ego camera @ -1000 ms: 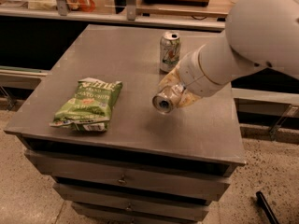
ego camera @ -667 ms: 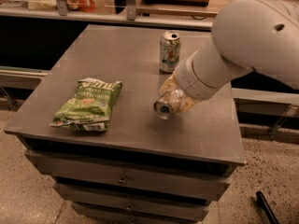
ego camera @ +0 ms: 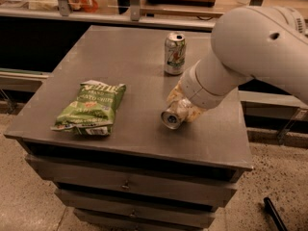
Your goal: Knock redbull can over
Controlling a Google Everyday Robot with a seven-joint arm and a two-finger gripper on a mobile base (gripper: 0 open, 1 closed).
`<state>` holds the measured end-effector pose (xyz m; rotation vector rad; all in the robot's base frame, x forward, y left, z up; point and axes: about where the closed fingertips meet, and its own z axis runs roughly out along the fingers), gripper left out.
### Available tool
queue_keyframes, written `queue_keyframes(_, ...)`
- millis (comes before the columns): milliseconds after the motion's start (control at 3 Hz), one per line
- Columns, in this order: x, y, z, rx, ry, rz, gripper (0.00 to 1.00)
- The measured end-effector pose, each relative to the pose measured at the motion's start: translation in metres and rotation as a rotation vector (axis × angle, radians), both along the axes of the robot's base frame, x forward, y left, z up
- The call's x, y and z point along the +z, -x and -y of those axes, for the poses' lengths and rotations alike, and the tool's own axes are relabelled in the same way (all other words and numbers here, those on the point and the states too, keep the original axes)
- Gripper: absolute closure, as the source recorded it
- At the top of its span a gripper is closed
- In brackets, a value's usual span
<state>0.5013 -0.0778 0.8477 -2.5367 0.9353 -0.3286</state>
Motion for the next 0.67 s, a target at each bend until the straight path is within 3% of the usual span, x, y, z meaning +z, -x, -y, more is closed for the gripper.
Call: queue_keyframes(667, -0.0076, 0.0064, 0.0068, -0.021, 0.012, -0.009, 0.21)
